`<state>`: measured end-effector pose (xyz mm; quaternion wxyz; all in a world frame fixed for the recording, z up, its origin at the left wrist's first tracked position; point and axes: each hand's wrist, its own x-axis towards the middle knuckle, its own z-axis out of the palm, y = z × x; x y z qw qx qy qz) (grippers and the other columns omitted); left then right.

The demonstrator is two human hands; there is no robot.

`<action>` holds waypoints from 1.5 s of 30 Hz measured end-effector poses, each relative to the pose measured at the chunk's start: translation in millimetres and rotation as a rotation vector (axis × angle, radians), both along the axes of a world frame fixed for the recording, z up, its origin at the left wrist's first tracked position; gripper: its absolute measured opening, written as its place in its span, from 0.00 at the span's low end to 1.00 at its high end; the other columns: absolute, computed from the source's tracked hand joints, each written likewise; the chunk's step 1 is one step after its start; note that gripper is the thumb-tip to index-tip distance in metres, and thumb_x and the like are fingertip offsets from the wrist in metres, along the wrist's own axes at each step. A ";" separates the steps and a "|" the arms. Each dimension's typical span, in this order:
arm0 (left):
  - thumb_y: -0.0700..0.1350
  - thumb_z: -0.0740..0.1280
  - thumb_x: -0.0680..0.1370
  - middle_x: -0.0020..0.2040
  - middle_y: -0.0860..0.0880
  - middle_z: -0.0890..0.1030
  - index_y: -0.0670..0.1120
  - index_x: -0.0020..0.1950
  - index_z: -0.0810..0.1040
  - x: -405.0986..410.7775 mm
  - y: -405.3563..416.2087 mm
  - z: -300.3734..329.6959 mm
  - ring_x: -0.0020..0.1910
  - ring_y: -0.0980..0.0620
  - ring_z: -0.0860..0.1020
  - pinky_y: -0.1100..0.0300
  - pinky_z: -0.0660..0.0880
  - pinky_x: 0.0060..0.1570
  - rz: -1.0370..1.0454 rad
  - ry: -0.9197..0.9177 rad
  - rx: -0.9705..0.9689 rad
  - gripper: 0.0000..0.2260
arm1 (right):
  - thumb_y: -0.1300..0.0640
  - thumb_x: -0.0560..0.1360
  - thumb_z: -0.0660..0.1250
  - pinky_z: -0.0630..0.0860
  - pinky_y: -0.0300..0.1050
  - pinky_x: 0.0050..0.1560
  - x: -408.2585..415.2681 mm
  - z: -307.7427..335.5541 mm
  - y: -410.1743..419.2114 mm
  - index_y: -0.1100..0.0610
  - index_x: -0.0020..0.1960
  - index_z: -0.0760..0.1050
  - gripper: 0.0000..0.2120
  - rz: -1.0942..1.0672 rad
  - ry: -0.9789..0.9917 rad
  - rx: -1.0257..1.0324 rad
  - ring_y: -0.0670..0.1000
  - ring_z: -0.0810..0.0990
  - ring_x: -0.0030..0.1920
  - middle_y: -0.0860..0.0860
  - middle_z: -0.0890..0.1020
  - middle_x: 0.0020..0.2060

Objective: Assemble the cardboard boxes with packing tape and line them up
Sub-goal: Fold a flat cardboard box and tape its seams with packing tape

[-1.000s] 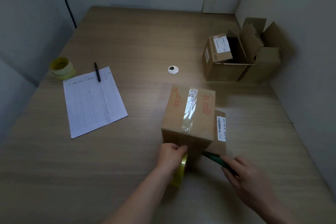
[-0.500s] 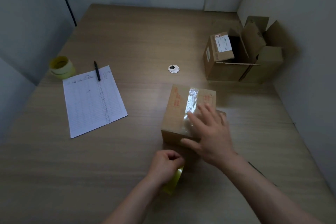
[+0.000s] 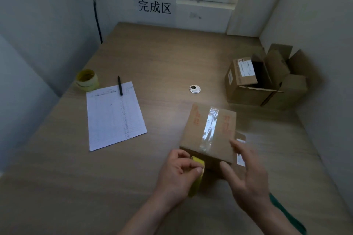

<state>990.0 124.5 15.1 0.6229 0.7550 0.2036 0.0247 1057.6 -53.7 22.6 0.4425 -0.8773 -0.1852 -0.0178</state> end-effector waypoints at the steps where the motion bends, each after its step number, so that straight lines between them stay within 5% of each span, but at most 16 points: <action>1: 0.48 0.74 0.69 0.51 0.56 0.75 0.58 0.36 0.85 3.8 0.6 9.2 0.50 0.63 0.76 0.68 0.72 0.51 -0.020 -0.052 0.006 0.04 | 0.40 0.66 0.68 0.74 0.34 0.51 -12.0 7.2 -0.2 0.40 0.64 0.73 0.26 0.016 0.113 0.133 0.44 0.79 0.53 0.44 0.81 0.53; 5: 0.48 0.71 0.70 0.52 0.57 0.78 0.52 0.42 0.87 19.7 -4.6 35.7 0.53 0.59 0.78 0.62 0.77 0.54 -0.091 -0.175 -0.077 0.05 | 0.47 0.65 0.75 0.77 0.39 0.50 -32.1 19.8 16.6 0.44 0.70 0.67 0.36 0.140 0.464 0.355 0.49 0.83 0.51 0.50 0.85 0.49; 8: 0.42 0.73 0.74 0.56 0.51 0.78 0.44 0.45 0.87 29.0 -12.5 49.9 0.55 0.53 0.80 0.54 0.77 0.55 -0.046 -0.099 -0.359 0.03 | 0.61 0.73 0.71 0.78 0.39 0.49 -27.5 26.1 31.1 0.44 0.72 0.63 0.32 0.062 0.607 0.533 0.49 0.83 0.55 0.51 0.86 0.51; 10: 0.43 0.72 0.72 0.57 0.47 0.79 0.40 0.45 0.86 31.6 -15.6 55.7 0.50 0.51 0.81 0.59 0.78 0.45 -0.009 -0.039 -0.530 0.07 | 0.68 0.77 0.67 0.78 0.40 0.47 -25.8 29.7 33.3 0.43 0.71 0.63 0.31 0.035 0.600 0.513 0.48 0.84 0.51 0.52 0.87 0.48; 12: 0.43 0.71 0.72 0.52 0.44 0.80 0.39 0.47 0.85 29.6 -19.5 58.5 0.40 0.56 0.80 0.67 0.74 0.33 0.005 -0.008 -0.614 0.08 | 0.64 0.78 0.67 0.77 0.42 0.45 -21.2 31.9 29.1 0.38 0.69 0.67 0.27 0.015 0.507 0.376 0.45 0.83 0.44 0.46 0.86 0.41; 15: 0.39 0.67 0.78 0.59 0.47 0.78 0.40 0.51 0.85 24.4 -27.5 50.9 0.45 0.63 0.78 0.74 0.72 0.36 0.008 -0.028 -0.515 0.07 | 0.49 0.75 0.65 0.80 0.53 0.41 -8.8 34.7 24.2 0.36 0.55 0.80 0.12 -0.025 0.379 0.137 0.45 0.80 0.39 0.41 0.84 0.38; 17: 0.38 0.67 0.78 0.61 0.50 0.75 0.43 0.52 0.85 23.8 -30.0 46.0 0.50 0.67 0.76 0.77 0.70 0.42 0.001 -0.075 -0.457 0.08 | 0.53 0.76 0.66 0.79 0.56 0.41 -2.8 37.6 24.3 0.41 0.48 0.83 0.09 -0.034 0.359 0.108 0.46 0.80 0.37 0.44 0.84 0.37; 19: 0.40 0.68 0.78 0.60 0.51 0.77 0.48 0.53 0.86 21.6 -26.7 43.9 0.54 0.66 0.77 0.75 0.71 0.48 0.045 -0.142 -0.388 0.08 | 0.55 0.77 0.68 0.77 0.53 0.40 -0.6 42.1 25.6 0.44 0.44 0.83 0.08 -0.026 0.308 0.088 0.47 0.79 0.36 0.46 0.84 0.35; 23: 0.54 0.67 0.76 0.55 0.61 0.80 0.57 0.58 0.82 12.5 -9.3 32.1 0.59 0.61 0.77 0.69 0.71 0.58 0.101 -0.262 0.091 0.12 | 0.47 0.76 0.68 0.75 0.50 0.37 4.8 50.8 19.8 0.40 0.38 0.77 0.08 0.003 0.171 -0.183 0.45 0.77 0.34 0.42 0.79 0.29; 26: 0.46 0.71 0.76 0.52 0.58 0.83 0.47 0.64 0.79 10.7 7.7 37.5 0.51 0.67 0.79 0.73 0.73 0.49 0.126 -0.212 -0.187 0.16 | 0.45 0.75 0.67 0.76 0.52 0.37 12.9 60.6 14.3 0.43 0.40 0.77 0.05 0.012 0.121 -0.305 0.47 0.77 0.36 0.42 0.79 0.30; 30: 0.46 0.73 0.65 0.45 0.54 0.86 0.43 0.58 0.80 17.4 5.7 47.4 0.45 0.61 0.82 0.69 0.75 0.45 -0.102 -0.144 -0.417 0.22 | 0.43 0.73 0.68 0.76 0.50 0.36 17.8 70.5 13.8 0.44 0.41 0.78 0.07 0.085 0.145 -0.401 0.44 0.76 0.35 0.42 0.79 0.30; 34: 0.45 0.76 0.68 0.43 0.43 0.86 0.41 0.45 0.86 24.7 -3.8 39.0 0.43 0.51 0.82 0.57 0.79 0.47 -0.099 -0.135 -0.354 0.10 | 0.37 0.72 0.67 0.76 0.49 0.36 11.5 70.9 15.5 0.35 0.38 0.78 0.06 0.173 0.182 -0.398 0.43 0.76 0.35 0.41 0.79 0.30; 37: 0.41 0.74 0.73 0.34 0.46 0.83 0.44 0.34 0.84 23.4 -8.1 33.2 0.36 0.55 0.79 0.60 0.76 0.40 -0.087 -0.167 -0.281 0.07 | 0.42 0.73 0.68 0.76 0.48 0.38 7.9 63.5 13.5 0.31 0.38 0.77 0.07 0.205 0.275 -0.365 0.44 0.77 0.35 0.39 0.80 0.32; 41: 0.47 0.74 0.71 0.35 0.50 0.83 0.50 0.35 0.85 12.8 -10.0 21.5 0.36 0.58 0.79 0.63 0.75 0.39 -0.146 -0.199 -0.092 0.05 | 0.47 0.73 0.69 0.75 0.48 0.35 -3.1 52.0 3.6 0.42 0.45 0.83 0.04 0.250 0.599 -0.131 0.46 0.77 0.31 0.45 0.80 0.29; 45: 0.47 0.75 0.70 0.37 0.53 0.84 0.54 0.39 0.85 0.8 -12.7 5.9 0.37 0.58 0.81 0.61 0.77 0.40 -0.239 -0.112 -0.006 0.02 | 0.41 0.73 0.68 0.79 0.54 0.40 -10.5 42.7 -10.0 0.41 0.48 0.83 0.08 0.316 0.682 -0.204 0.47 0.80 0.35 0.49 0.83 0.34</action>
